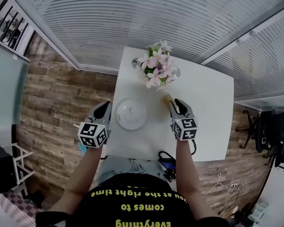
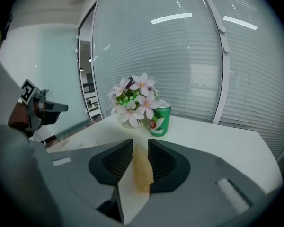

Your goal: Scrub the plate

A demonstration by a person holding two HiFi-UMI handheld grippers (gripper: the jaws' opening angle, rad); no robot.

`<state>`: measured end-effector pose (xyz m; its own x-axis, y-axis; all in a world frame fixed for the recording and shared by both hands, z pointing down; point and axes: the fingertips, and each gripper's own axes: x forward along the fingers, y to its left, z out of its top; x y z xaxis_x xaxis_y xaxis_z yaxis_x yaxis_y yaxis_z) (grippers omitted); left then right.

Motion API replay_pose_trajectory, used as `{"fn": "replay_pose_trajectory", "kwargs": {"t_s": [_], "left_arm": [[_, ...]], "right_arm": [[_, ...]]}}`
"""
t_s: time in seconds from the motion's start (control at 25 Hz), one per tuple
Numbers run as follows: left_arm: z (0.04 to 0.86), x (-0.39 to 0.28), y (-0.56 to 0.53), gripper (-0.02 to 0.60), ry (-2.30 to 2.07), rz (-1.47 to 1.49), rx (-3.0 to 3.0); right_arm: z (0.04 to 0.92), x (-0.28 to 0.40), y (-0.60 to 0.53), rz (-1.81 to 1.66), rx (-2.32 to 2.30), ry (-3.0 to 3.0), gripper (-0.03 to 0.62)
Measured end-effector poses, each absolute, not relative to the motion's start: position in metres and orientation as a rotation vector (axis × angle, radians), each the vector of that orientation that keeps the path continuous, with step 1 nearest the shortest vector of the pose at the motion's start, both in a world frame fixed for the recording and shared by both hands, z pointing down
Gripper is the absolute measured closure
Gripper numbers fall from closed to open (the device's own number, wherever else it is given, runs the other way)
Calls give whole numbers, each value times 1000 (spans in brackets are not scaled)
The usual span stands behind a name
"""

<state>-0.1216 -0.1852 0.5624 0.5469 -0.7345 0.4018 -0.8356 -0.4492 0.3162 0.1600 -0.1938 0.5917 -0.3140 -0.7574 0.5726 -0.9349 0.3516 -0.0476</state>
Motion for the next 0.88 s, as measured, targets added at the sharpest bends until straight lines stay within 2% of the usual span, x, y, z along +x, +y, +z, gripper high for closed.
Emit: {"fn": "replay_pose_trajectory", "kwargs": {"t_s": [0.28, 0.36, 0.4, 0.56, 0.88], "left_arm": [[578, -112, -182, 581, -1211, 315, 2298], [585, -110, -180, 581, -1193, 346, 2278], [588, -109, -179, 581, -1189, 365, 2271], [595, -109, -177, 581, -1172, 391, 2247], [610, -114, -167, 581, -1139, 441, 2189]], "right_arm": [[635, 167, -195, 545, 1348, -2070, 382], [644, 166, -196, 535, 1314, -2049, 382], [647, 166, -196, 526, 1304, -2041, 387], [652, 161, -199, 512, 1289, -2035, 496], [649, 144, -195, 552, 1245, -2075, 526]]}}
